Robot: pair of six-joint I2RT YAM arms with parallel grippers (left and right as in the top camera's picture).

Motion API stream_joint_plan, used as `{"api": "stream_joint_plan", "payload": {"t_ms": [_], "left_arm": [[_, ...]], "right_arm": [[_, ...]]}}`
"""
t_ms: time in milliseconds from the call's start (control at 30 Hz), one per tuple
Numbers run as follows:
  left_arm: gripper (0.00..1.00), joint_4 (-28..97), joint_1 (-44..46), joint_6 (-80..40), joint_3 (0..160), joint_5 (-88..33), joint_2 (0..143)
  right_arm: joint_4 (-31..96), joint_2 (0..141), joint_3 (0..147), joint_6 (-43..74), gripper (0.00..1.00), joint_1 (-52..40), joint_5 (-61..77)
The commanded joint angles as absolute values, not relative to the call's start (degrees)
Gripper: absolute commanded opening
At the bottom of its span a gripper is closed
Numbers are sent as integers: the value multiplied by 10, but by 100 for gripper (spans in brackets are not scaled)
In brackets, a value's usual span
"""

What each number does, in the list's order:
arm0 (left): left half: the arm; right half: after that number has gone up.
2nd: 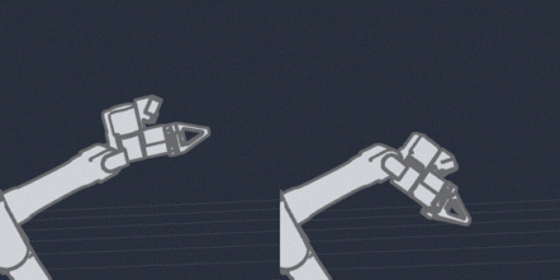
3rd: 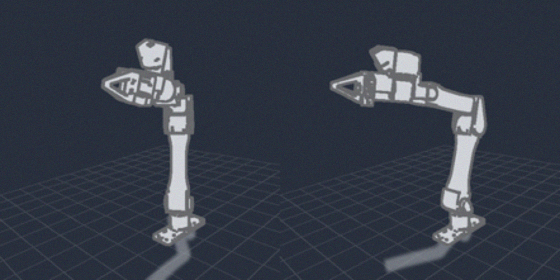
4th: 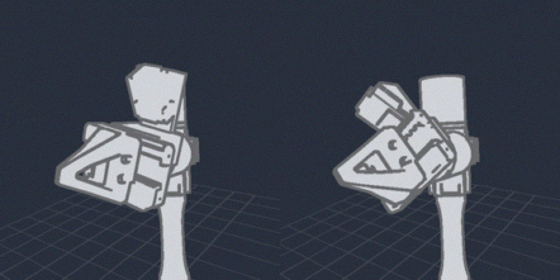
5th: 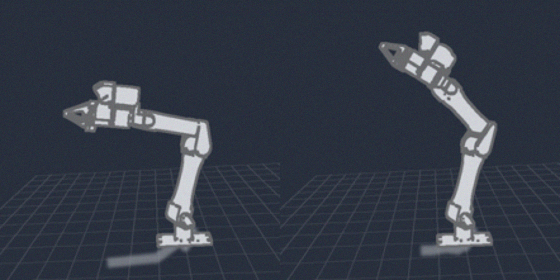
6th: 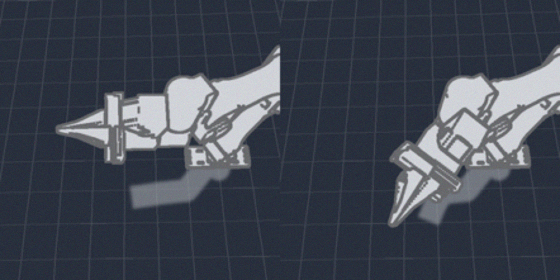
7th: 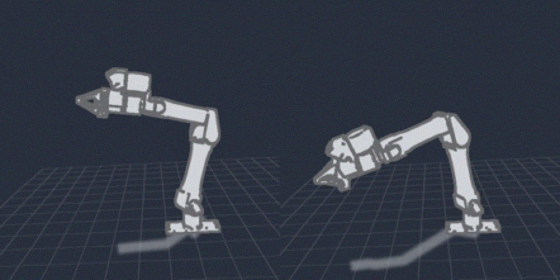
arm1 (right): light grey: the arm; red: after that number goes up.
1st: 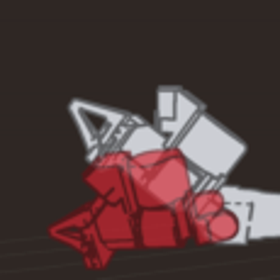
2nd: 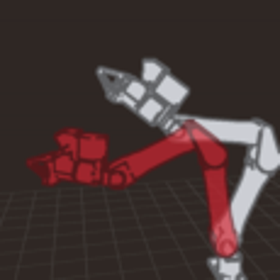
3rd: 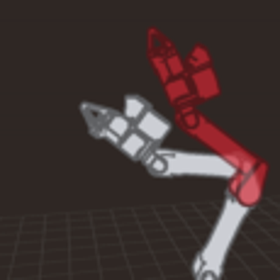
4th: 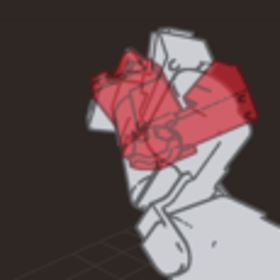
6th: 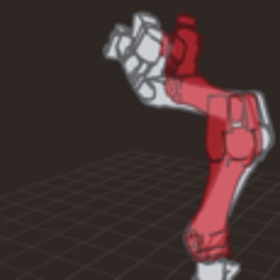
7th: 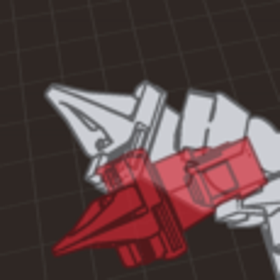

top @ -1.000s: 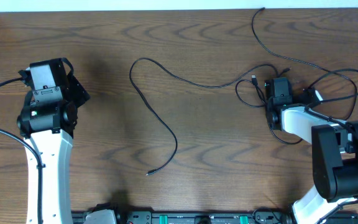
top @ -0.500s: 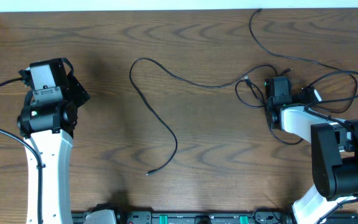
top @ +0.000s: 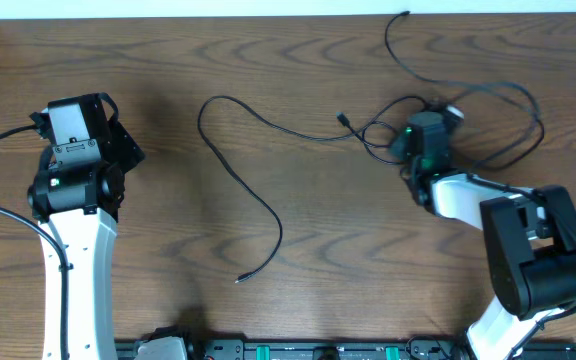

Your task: Untangle cables

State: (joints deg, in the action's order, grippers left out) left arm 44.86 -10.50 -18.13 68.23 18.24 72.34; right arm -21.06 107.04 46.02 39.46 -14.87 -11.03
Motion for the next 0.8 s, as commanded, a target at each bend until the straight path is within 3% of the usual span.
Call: {"api": "stream_joint_plan", "payload": {"t_ms": [0, 200, 367, 400, 433, 467, 500, 700, 767], "left_arm": [[92, 449, -108, -176, 687, 182, 726], [92, 449, -108, -176, 687, 182, 726], [92, 450, -108, -176, 687, 182, 726], [92, 450, -108, -176, 687, 182, 726], [92, 451, -108, -176, 687, 182, 726], [92, 452, -108, -176, 687, 182, 726], [92, 454, -108, -176, 687, 182, 726], [92, 458, -108, -176, 687, 182, 726], [92, 458, -108, -177, 687, 182, 726]], "right_arm": [[-219, 1077, 467, 261, 1, -176, -18], [-205, 1059, 491, 174, 1, -220, 56], [-178, 1007, 499, 171, 3, -243, 12], [-170, 997, 499, 171, 13, -244, -11], [-156, 987, 499, 176, 32, -245, -39], [-142, 978, 499, 188, 45, -245, -66], [-126, 971, 499, 205, 52, -245, -96], [40, 963, 499, 432, 73, -245, -235], [100, 963, 499, 548, 86, -245, -259]]}}
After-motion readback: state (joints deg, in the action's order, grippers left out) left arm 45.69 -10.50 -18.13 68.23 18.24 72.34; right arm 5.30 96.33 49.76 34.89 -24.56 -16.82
